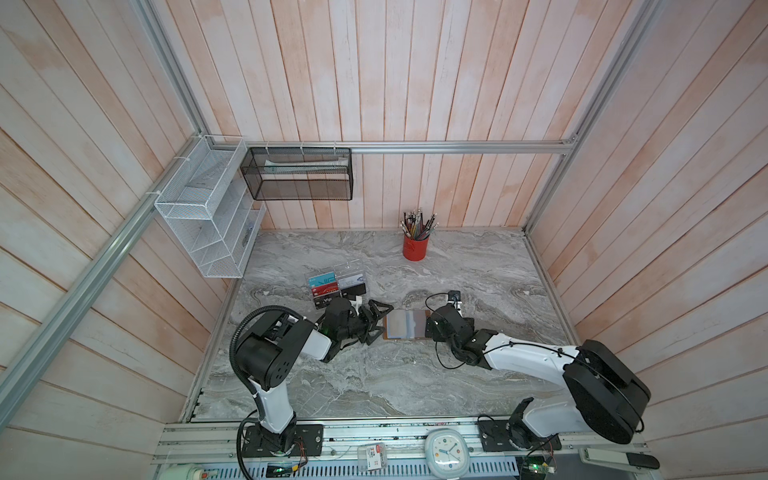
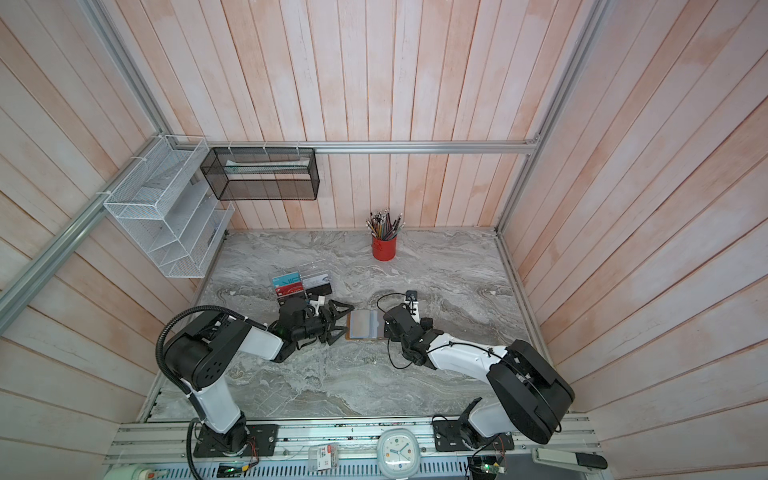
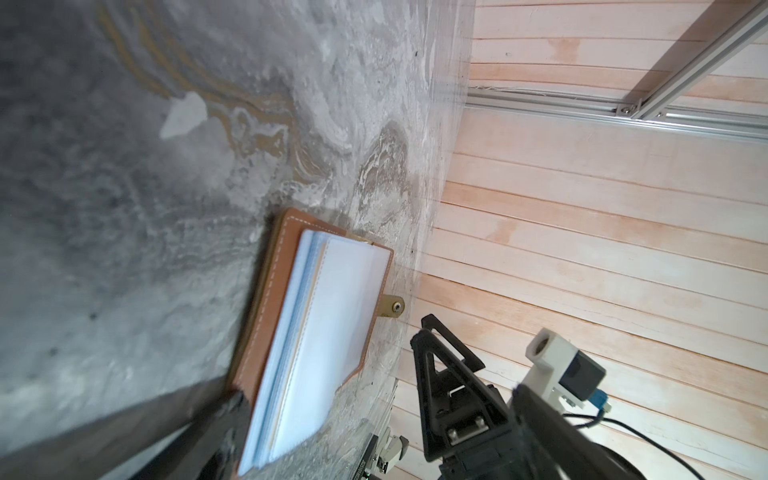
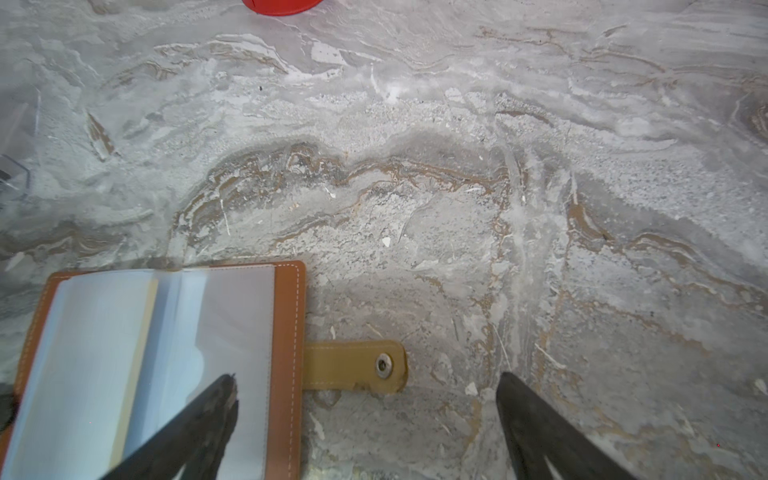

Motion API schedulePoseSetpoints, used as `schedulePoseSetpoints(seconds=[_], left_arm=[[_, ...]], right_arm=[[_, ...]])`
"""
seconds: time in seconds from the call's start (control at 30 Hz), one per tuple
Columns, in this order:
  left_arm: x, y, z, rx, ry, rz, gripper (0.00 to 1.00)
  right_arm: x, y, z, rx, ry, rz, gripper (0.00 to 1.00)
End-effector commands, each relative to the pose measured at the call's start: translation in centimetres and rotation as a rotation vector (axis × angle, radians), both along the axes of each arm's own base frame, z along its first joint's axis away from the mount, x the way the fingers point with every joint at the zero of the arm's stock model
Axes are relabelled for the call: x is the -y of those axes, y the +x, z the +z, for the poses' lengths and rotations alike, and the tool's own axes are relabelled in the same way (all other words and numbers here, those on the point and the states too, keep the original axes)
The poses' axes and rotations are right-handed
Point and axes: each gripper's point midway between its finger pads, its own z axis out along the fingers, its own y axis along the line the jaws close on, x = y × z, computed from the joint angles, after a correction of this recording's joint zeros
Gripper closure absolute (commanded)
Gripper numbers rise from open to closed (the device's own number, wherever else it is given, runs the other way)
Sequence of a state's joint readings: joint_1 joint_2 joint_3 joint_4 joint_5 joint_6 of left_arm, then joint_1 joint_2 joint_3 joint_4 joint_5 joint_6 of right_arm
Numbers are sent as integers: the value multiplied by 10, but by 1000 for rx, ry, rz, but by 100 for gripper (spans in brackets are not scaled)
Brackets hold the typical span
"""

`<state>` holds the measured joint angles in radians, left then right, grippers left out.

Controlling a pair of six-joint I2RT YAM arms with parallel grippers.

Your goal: Take the credit cards out of the card holder

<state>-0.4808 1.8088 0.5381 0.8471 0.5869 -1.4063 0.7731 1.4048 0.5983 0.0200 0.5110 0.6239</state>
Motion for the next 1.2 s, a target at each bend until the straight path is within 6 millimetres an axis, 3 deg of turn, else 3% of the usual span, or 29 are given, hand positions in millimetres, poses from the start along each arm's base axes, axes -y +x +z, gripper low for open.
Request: schedulePoseSetpoints(seconds=[0.0,0.27,0.4,0.6,0.83,1.17], left_arm=[[-6,-7,-17,-76,51,19,0],[19,1,39,14,-47,-49,0],[29,5,50,31,-54,-77,0],[33,10,37,-1,-64,-80,0],[33,12,23,-24,-57,-71,0],[29,16,18,-31,-7,-73,0]], right_arm=[[-9,-2,0,-21,26,46,2],[-37,-5,2,-13,116,153,2],[-57,-8,10,-5,231,225,2],[-80,-17,31,1,450,368,2],[-70,-13,28,-18,644,400,2],[-87,-15,18,-65,687,491,2]])
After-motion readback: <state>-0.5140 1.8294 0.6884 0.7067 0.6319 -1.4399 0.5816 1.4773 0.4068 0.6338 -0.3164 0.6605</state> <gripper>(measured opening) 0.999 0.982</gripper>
